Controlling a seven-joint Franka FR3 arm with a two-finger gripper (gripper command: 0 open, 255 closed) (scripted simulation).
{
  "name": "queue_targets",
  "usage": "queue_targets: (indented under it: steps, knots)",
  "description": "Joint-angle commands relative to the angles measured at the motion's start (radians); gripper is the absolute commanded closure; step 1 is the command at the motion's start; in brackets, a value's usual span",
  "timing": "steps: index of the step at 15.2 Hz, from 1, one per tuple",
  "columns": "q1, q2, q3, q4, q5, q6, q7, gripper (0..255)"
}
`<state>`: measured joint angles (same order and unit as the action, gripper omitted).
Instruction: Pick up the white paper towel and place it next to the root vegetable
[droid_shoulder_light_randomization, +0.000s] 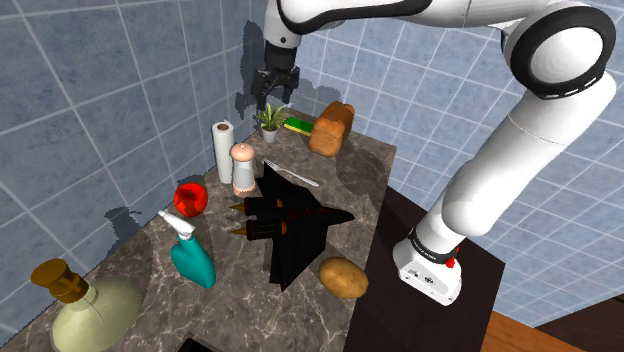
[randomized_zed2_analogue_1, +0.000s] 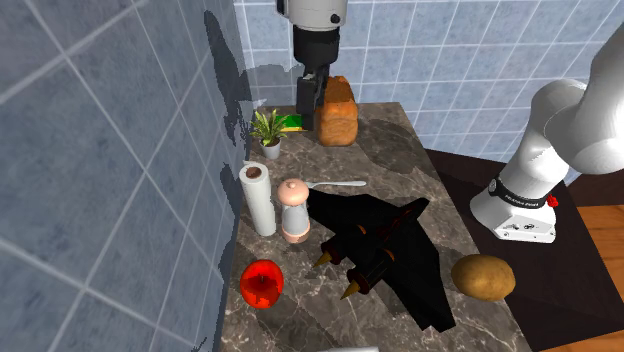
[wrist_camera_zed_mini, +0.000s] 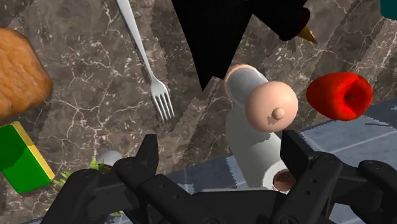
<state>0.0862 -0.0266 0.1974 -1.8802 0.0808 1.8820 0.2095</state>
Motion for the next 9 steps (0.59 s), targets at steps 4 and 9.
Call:
queue_targets:
  steps: [4,9]
  knots:
    - [0.035,0.201,0.027,0.185,-0.051,-0.005,0.073,0]
    - [0.088,0.419,0.036,0.419,-0.106,-0.044,0.135,0]
